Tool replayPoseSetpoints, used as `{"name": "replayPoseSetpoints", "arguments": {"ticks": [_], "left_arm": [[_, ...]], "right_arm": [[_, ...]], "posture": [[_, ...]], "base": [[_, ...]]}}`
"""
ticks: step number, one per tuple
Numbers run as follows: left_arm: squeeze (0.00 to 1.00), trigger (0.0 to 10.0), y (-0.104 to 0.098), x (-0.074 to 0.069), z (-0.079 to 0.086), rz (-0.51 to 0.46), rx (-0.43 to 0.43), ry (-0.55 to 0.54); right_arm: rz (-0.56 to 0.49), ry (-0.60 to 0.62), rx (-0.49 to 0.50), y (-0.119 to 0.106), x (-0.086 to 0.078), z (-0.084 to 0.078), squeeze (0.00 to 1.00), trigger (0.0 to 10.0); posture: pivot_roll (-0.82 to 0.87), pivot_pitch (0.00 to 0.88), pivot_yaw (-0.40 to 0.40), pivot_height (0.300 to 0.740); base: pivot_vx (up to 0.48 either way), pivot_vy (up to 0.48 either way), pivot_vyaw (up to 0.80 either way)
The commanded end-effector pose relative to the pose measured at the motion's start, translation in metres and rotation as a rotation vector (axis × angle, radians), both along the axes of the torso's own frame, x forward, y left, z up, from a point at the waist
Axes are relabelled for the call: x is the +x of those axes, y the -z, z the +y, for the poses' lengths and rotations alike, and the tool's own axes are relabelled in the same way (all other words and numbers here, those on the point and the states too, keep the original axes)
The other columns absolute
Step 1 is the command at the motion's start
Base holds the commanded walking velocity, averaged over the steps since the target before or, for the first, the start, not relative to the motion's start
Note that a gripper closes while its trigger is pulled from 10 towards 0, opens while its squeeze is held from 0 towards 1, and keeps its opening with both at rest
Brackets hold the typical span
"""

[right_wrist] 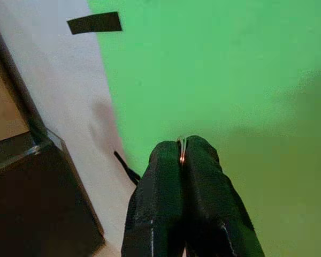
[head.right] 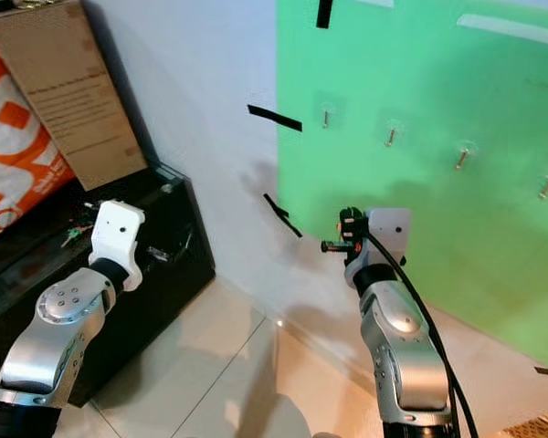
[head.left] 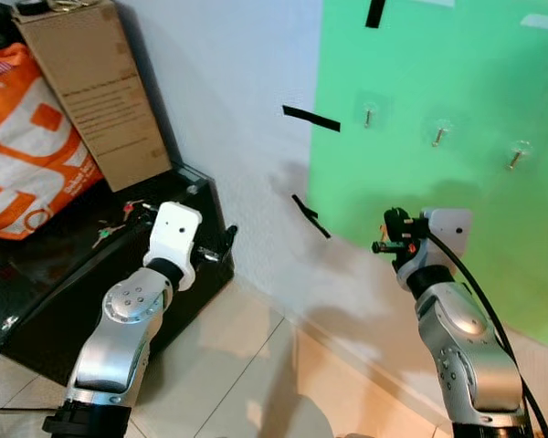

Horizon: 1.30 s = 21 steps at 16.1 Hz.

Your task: Hang keys on a hook

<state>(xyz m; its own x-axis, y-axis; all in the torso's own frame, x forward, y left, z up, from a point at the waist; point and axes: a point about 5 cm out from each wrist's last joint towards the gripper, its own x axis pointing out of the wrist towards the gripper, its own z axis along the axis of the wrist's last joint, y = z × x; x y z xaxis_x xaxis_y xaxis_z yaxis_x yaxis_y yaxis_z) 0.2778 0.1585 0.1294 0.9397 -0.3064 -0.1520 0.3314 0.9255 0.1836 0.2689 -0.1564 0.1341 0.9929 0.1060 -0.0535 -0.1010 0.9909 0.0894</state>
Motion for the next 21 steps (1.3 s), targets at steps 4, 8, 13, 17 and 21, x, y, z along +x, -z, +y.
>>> {"name": "replayPoseSetpoints", "arguments": {"ticks": [4,8,13,17,21], "left_arm": [[0.00,10.0,-0.006,0.001,0.002,-0.015,0.015,0.009],[0.00,10.0,-0.007,-0.001,0.000,-0.014,0.029,0.071],[0.00,10.0,-0.015,-0.004,-0.011,-0.018,-0.003,0.234],[0.00,10.0,-0.015,-0.008,-0.019,0.035,-0.020,0.378],[0.00,10.0,-0.015,-0.011,-0.024,0.062,-0.022,0.452]], "right_arm": [[-0.043,-0.092,-0.015,-0.006,0.004,0.010,0.00,10.0],[-0.078,-0.204,0.012,-0.013,0.005,0.017,0.00,10.0],[-0.153,-0.325,0.054,-0.034,0.002,0.022,0.00,10.0],[-0.169,-0.346,0.178,-0.046,0.005,0.023,0.00,10.0],[-0.200,-0.393,0.267,-0.060,0.012,0.030,0.00,10.0]], "posture": [[-0.01,0.000,0.062,0.740],[-0.01,0.000,0.065,0.740],[-0.01,0.000,0.069,0.740],[-0.01,0.000,0.064,0.740],[-0.02,0.000,0.065,0.740]], "base": [[0.286,0.000,-0.60],[0.278,0.000,0.00],[0.054,0.000,0.00],[0.000,0.000,0.00],[0.000,0.000,0.00]]}}
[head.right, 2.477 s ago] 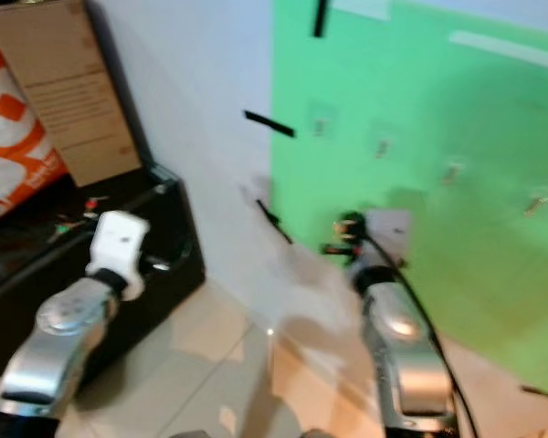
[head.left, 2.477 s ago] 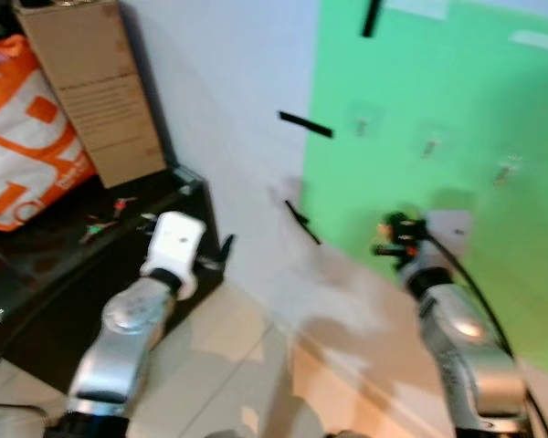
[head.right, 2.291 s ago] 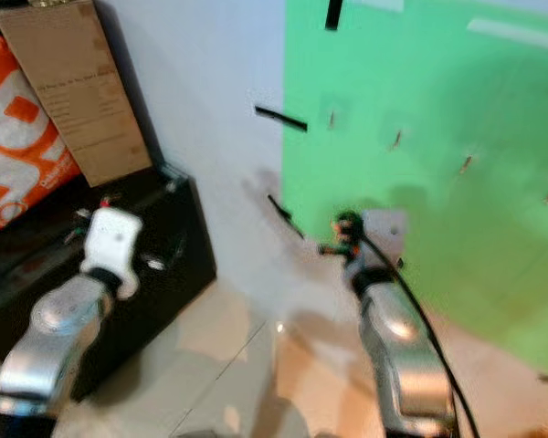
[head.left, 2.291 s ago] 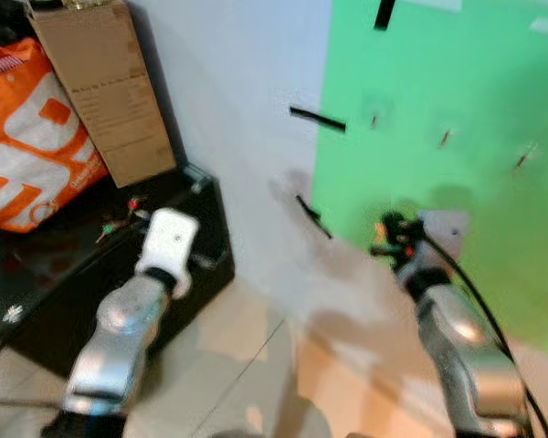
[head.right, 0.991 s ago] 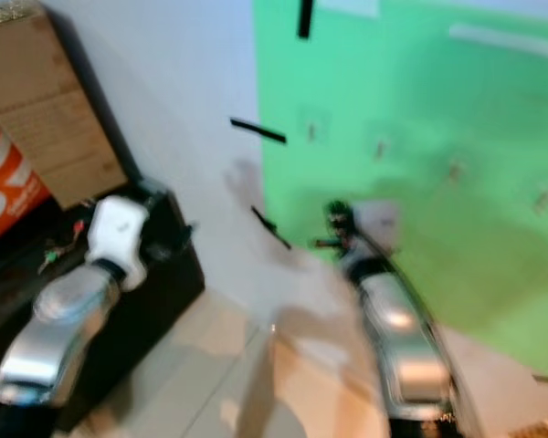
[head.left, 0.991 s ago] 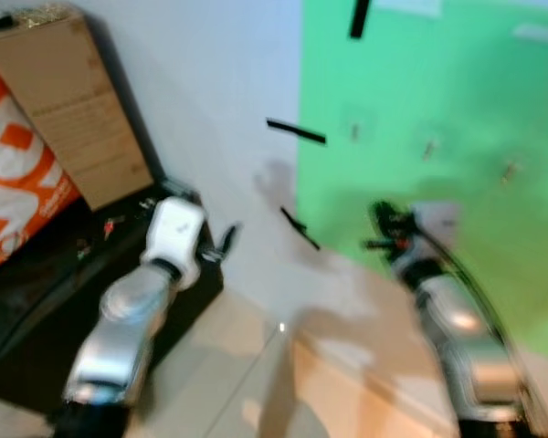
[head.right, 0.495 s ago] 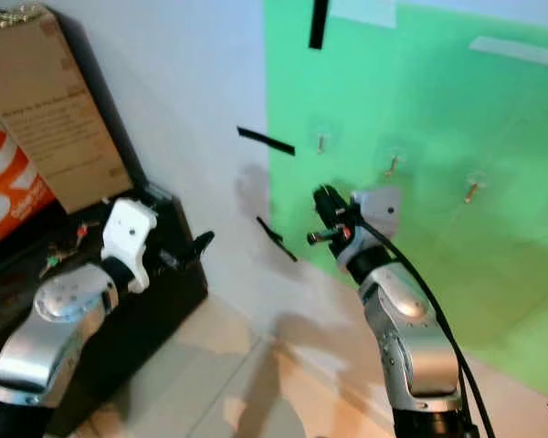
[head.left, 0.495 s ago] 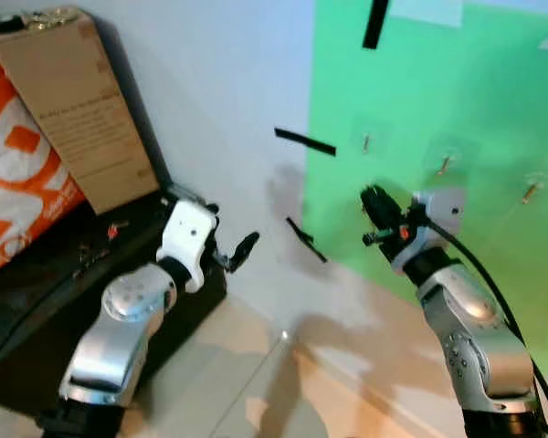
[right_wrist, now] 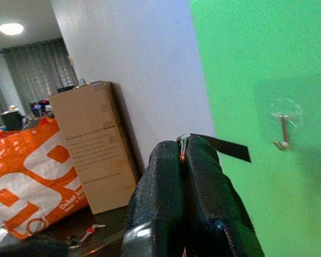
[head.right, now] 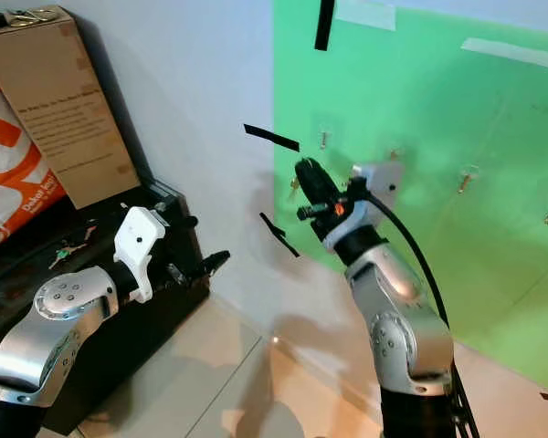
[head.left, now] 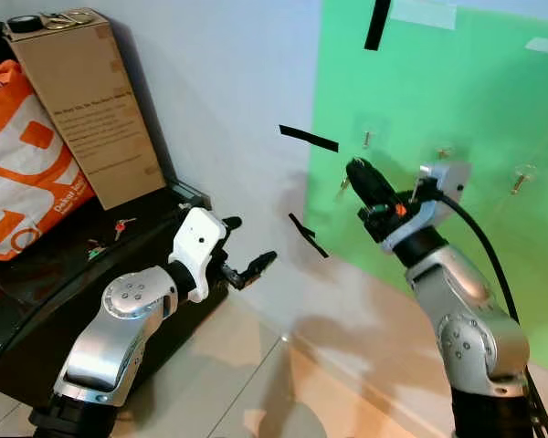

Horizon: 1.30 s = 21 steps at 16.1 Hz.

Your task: Hang keys on a hook

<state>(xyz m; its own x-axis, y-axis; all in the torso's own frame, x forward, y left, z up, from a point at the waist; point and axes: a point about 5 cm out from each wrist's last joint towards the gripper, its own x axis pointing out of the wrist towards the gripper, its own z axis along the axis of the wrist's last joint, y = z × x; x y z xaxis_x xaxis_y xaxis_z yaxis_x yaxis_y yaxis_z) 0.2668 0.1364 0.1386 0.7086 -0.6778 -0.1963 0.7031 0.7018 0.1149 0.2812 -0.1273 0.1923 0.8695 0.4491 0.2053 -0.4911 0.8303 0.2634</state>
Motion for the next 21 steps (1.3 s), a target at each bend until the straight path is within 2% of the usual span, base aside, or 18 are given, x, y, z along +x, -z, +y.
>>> {"name": "replayPoseSetpoints", "arguments": {"ticks": [1,4,7,11,21], "left_arm": [[0.00,10.0,-0.006,0.000,-0.003,-0.012,0.009,0.028],[0.00,10.0,-0.008,0.000,-0.005,-0.013,-0.004,0.051],[0.00,10.0,-0.011,-0.003,-0.008,-0.010,-0.036,0.085],[0.00,10.0,-0.010,-0.004,-0.010,0.000,-0.040,0.097],[0.00,10.0,-0.009,-0.004,-0.012,0.010,-0.035,0.108]], "right_arm": [[0.014,-0.033,-0.002,-0.001,0.004,0.005,0.00,10.0],[0.054,0.032,-0.025,-0.001,0.021,0.006,0.00,10.0],[0.046,0.115,0.021,-0.009,0.033,0.001,0.00,10.0],[0.040,0.197,0.063,-0.013,0.042,-0.005,0.00,10.0],[0.073,0.208,0.098,-0.010,0.052,0.000,0.00,10.0]], "posture": [[-0.02,0.000,0.065,0.740],[-0.01,0.000,0.061,0.740],[-0.02,0.000,0.064,0.740],[-0.02,0.000,0.067,0.740],[-0.02,0.000,0.068,0.740]], "base": [[0.000,0.000,0.00],[0.000,0.000,0.00],[0.000,0.000,0.00],[0.000,0.000,0.00],[0.000,0.000,0.00]]}}
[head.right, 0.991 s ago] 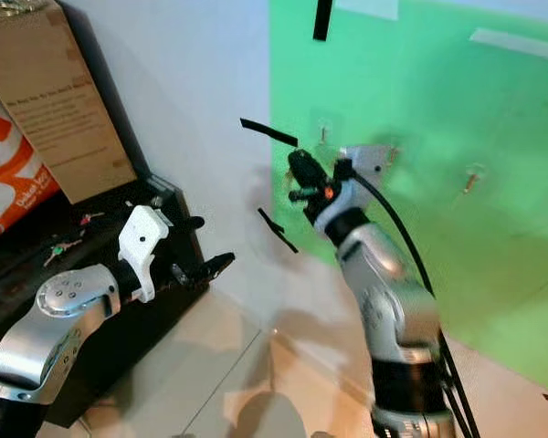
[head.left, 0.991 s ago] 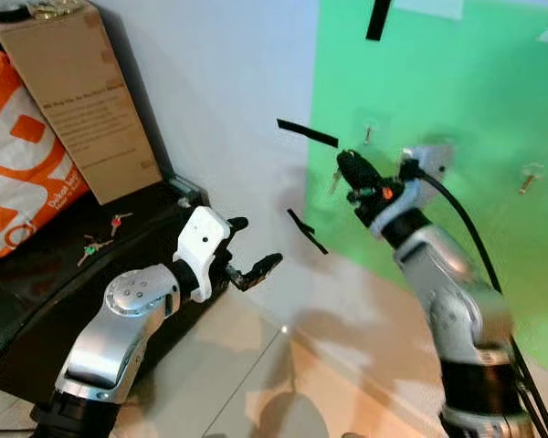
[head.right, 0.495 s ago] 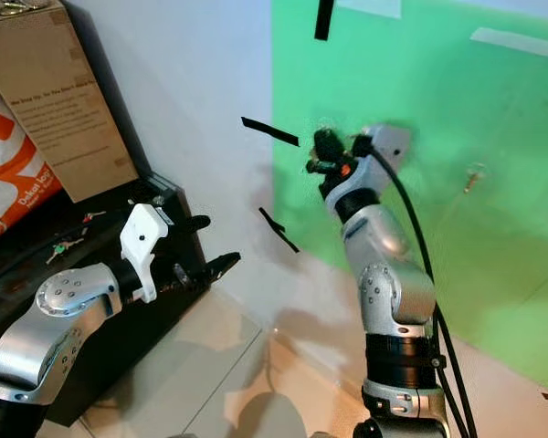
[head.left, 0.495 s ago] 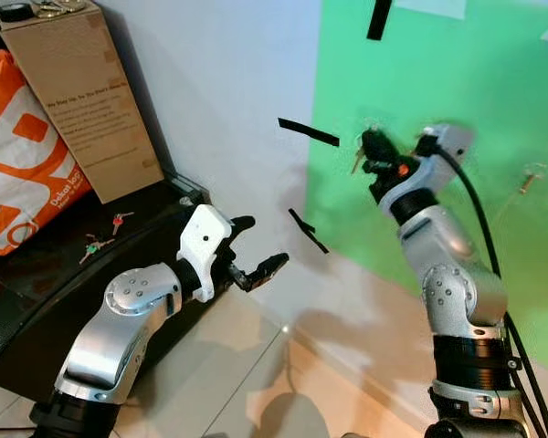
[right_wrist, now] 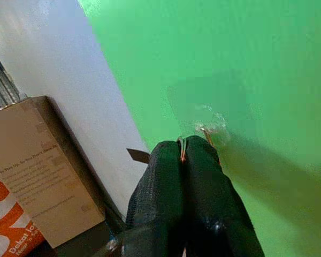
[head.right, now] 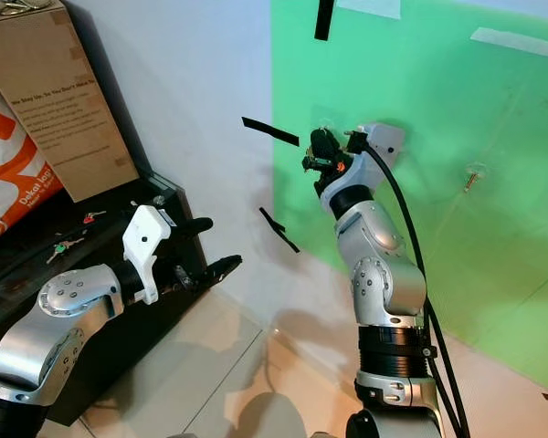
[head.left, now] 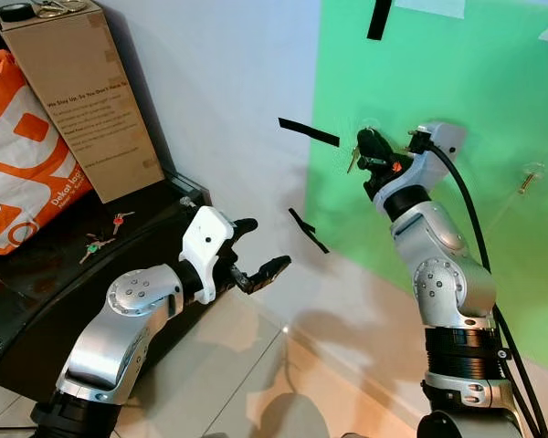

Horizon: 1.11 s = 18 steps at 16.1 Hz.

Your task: Hang keys on a hook

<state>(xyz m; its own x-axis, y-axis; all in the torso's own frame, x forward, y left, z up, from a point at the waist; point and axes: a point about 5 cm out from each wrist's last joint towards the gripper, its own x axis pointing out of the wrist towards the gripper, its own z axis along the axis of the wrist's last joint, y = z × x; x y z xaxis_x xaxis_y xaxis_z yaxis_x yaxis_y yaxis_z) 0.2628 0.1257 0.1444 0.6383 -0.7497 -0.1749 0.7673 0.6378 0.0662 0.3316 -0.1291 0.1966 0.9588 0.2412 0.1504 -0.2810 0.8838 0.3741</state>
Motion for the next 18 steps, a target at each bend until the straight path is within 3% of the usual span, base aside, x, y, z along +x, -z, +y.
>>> {"name": "replayPoseSetpoints", "arguments": {"ticks": [1,11,14,18], "left_arm": [[0.00,10.0,-0.004,0.000,-0.001,-0.012,0.015,0.017],[0.00,10.0,-0.005,0.001,-0.001,-0.021,0.016,0.019],[0.00,10.0,-0.005,0.001,-0.002,-0.021,0.018,0.022],[0.00,10.0,-0.005,0.002,-0.003,-0.021,0.020,0.027]], "right_arm": [[-0.020,0.001,0.015,-0.006,0.003,0.002,0.00,10.0],[0.037,0.097,0.049,0.004,0.013,-0.006,0.00,10.0],[0.059,0.139,0.102,0.006,0.014,-0.014,0.00,10.0],[0.136,0.135,0.292,0.015,0.011,-0.020,0.00,10.0]], "posture": [[-0.02,0.000,0.068,0.740],[-0.01,0.000,0.071,0.740],[-0.01,0.000,0.076,0.740],[-0.02,0.000,0.080,0.740]], "base": [[0.000,0.000,0.00],[0.000,0.000,0.00],[0.000,0.000,0.00],[0.000,0.000,0.00]]}}
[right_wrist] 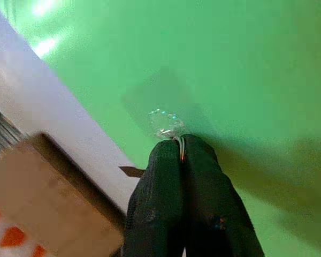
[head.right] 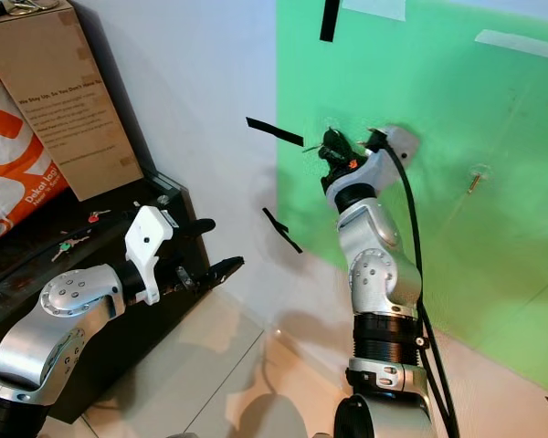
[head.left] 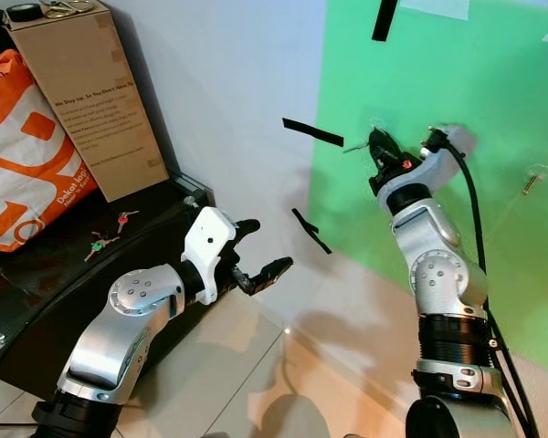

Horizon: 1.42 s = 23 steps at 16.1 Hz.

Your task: Hang keys on a hook

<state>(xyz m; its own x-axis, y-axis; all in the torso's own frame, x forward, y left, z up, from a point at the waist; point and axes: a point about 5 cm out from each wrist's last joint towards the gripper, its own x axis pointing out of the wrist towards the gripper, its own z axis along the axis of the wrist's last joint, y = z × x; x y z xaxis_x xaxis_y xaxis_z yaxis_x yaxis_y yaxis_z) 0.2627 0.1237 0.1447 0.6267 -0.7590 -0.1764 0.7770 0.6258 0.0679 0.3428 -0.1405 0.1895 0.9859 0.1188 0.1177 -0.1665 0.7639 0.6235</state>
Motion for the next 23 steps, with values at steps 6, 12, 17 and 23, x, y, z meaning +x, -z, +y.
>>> {"name": "replayPoseSetpoints", "arguments": {"ticks": [6,12,17,23], "left_arm": [[0.00,10.0,-0.0052,0.0020,-0.0003,-0.025,0.019,0.010],[0.00,10.0,-0.0050,0.0017,0.0002,-0.026,0.018,0.006],[0.00,10.0,-0.0053,0.0026,0.0010,-0.029,0.022,0.003],[0.00,10.0,-0.0050,0.0029,0.0007,-0.034,0.026,0.000]], "right_arm": [[0.112,0.032,0.305,0.0135,-0.0014,-0.0161,0.00,10.0],[0.141,-0.018,0.474,0.0170,-0.0045,-0.0139,0.00,10.0],[0.162,-0.035,0.403,0.0163,-0.0023,-0.0085,0.00,10.0],[0.150,-0.036,0.383,0.0132,-0.0010,-0.0089,0.56,10.0]], "posture": [[-0.01,0.000,0.075,0.740],[-0.01,0.000,0.072,0.740],[-0.01,0.000,0.073,0.740],[-0.01,0.000,0.070,0.740]], "base": [[0.000,0.000,0.00],[0.000,0.000,0.00],[0.000,0.000,0.00],[0.000,0.000,0.00]]}}
